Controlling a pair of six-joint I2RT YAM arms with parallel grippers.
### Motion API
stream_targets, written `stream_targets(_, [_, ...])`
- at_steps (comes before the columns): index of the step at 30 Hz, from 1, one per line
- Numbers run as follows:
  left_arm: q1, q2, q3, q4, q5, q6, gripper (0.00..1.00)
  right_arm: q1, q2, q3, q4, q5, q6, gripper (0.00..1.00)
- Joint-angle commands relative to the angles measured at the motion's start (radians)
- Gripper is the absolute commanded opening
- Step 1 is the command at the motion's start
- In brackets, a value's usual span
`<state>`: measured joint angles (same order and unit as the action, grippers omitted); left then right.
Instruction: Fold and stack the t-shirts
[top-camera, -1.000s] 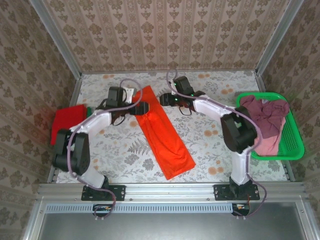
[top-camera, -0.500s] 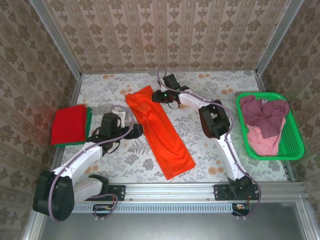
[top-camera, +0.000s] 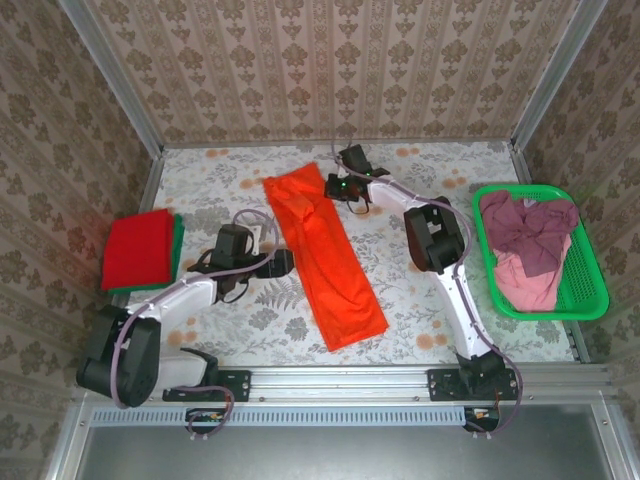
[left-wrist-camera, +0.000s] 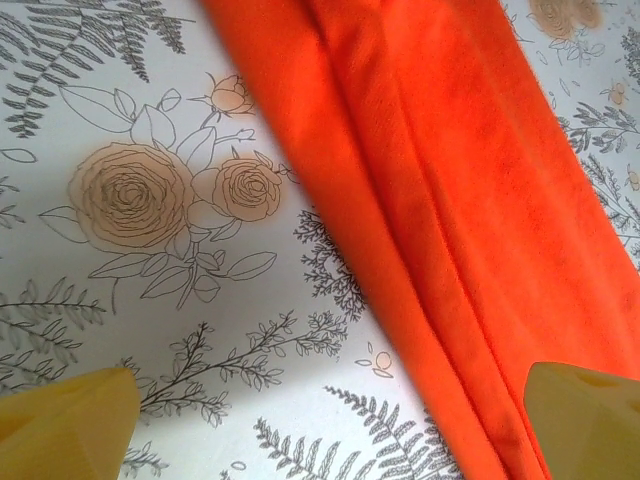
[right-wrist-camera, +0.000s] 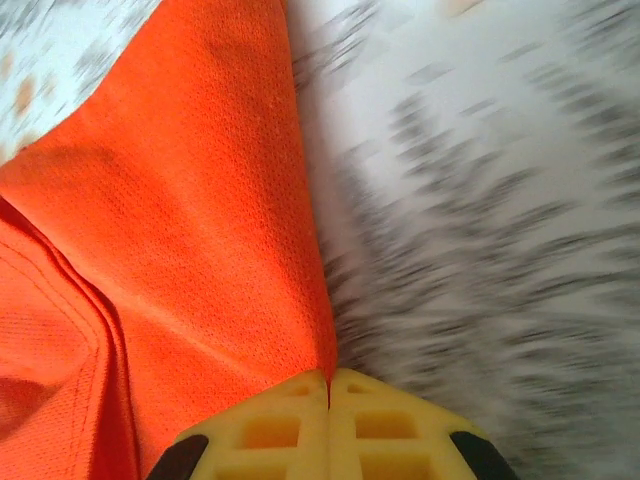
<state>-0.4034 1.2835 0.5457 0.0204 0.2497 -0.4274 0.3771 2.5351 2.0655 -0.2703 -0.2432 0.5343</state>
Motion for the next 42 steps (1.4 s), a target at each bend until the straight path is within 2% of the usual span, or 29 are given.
stream_targets(1, [-0.006,0.037,-0.003,0.084,0.013,-0.054,1.00,-0.046,-0.010,0.012,-0.023,0.092,0.051,0.00])
stream_targets(7, [-0.023,0.032,-0.024,0.102,-0.031,-0.146,1.00,-0.106,-0.116,-0.174,0.076,0.148,0.113,0.00])
stream_targets(10, [-0.025,0.045,-0.033,0.136,0.016,-0.225,1.00,-0.134,-0.154,-0.243,0.121,0.142,0.134,0.00])
stream_targets(14, [-0.045,0.068,-0.036,0.141,0.054,-0.312,1.00,-0.155,-0.164,-0.251,0.124,0.123,0.133,0.00])
stream_targets(17, [-0.124,0.062,-0.036,0.127,0.048,-0.323,1.00,-0.165,-0.176,-0.260,0.143,0.120,0.133,0.02])
stream_targets(20, [-0.181,0.048,-0.022,0.076,0.027,-0.308,1.00,-0.170,-0.186,-0.262,0.153,0.096,0.123,0.12])
stream_targets(23, [-0.222,0.037,-0.010,0.028,0.023,-0.296,1.00,-0.170,-0.248,-0.338,0.204,0.081,0.104,0.34])
stream_targets(25, [-0.251,0.026,-0.011,-0.001,0.031,-0.297,1.00,-0.172,-0.323,-0.444,0.267,0.061,0.104,0.47])
stream_targets(27, [-0.278,0.009,-0.009,-0.039,0.049,-0.301,1.00,-0.173,-0.407,-0.564,0.327,0.030,0.108,0.55])
stream_targets(33, [-0.379,-0.017,0.003,-0.174,0.114,-0.360,0.95,-0.166,-0.725,-1.021,0.443,-0.082,0.164,0.64])
stream_targets(37, [-0.444,-0.043,-0.030,-0.198,0.125,-0.462,0.93,-0.150,-0.982,-1.288,0.301,-0.167,0.220,0.67])
stream_targets(42, [-0.483,-0.095,-0.106,-0.100,0.092,-0.593,0.88,-0.095,-1.342,-1.565,0.122,-0.210,0.313,0.66])
